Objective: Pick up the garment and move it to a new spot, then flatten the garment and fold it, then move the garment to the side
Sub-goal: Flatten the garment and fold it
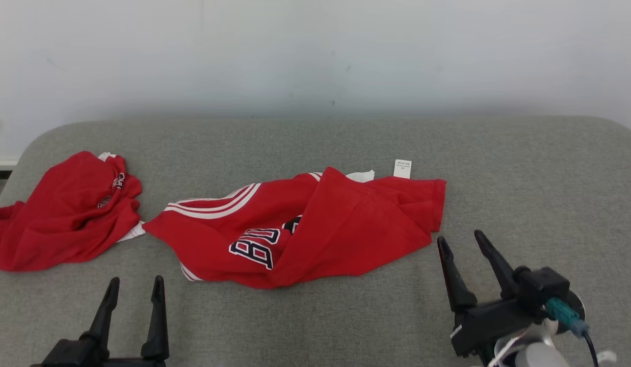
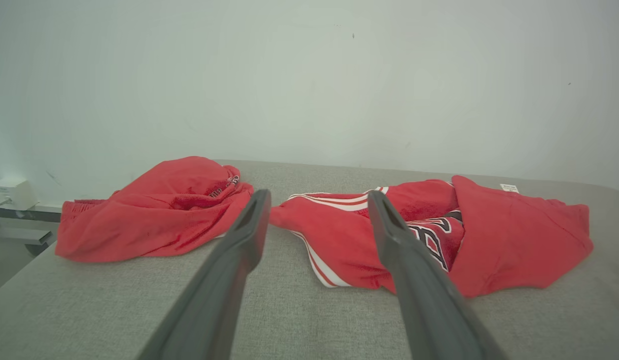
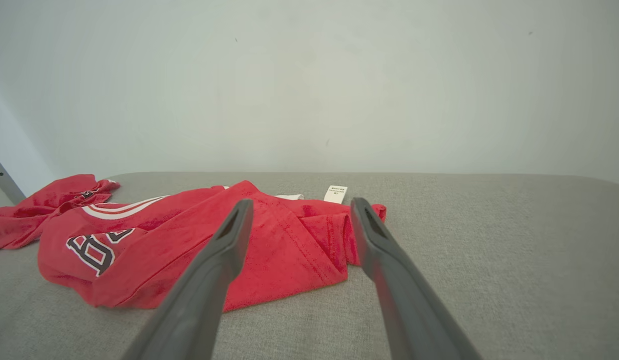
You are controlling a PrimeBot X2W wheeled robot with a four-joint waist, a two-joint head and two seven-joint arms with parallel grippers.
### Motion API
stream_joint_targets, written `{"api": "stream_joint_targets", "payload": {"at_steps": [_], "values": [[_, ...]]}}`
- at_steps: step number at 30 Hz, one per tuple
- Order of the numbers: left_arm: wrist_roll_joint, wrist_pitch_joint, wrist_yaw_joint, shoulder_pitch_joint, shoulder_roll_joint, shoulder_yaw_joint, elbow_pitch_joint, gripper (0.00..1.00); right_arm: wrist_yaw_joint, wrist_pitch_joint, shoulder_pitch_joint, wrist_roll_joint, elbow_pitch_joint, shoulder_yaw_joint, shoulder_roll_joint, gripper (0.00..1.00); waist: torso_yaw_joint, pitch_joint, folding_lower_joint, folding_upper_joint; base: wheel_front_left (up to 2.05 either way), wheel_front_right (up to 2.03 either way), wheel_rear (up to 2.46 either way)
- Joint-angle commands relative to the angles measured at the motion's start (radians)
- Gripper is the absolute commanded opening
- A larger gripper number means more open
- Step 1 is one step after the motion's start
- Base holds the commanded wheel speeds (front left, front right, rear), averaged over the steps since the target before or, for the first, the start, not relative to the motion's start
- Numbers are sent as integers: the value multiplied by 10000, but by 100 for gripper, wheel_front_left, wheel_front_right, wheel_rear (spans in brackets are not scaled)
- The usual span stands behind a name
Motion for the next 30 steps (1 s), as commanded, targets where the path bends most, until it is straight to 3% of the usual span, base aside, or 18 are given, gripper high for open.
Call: {"api": "stream_joint_targets", "payload": {"at_steps": [1,14,26,28,29,30], "values": [[169,-8,-139,-223,-169,37,58,100,35,92,-691,8,337,220,-266,100,444,371,0,0,0,0,0],[410,-8,-624,-1020,-758,17,407,100,34,911,-4391,282,3391,1437,-1260,100,1833,1491,0,0,0,0,0],[450,-8,-851,-1413,-1013,-180,731,100,32,1278,-5857,811,6233,2674,-1565,100,2504,1788,0,0,0,0,0],[451,-8,-843,-1428,-1023,-185,743,100,32,1324,-5994,978,6538,2821,-1505,19,2516,1804,0,0,0,0,0],[454,-8,-853,-1432,-1031,-189,749,100,32,1254,-6060,1046,6637,2896,-1493,0,2513,1803,0,0,0,0,0],[462,-8,-853,-1426,-1034,-185,760,100,31,1144,-6088,1152,6728,2948,-1467,0,2495,1781,0,0,0,0,0]]}}
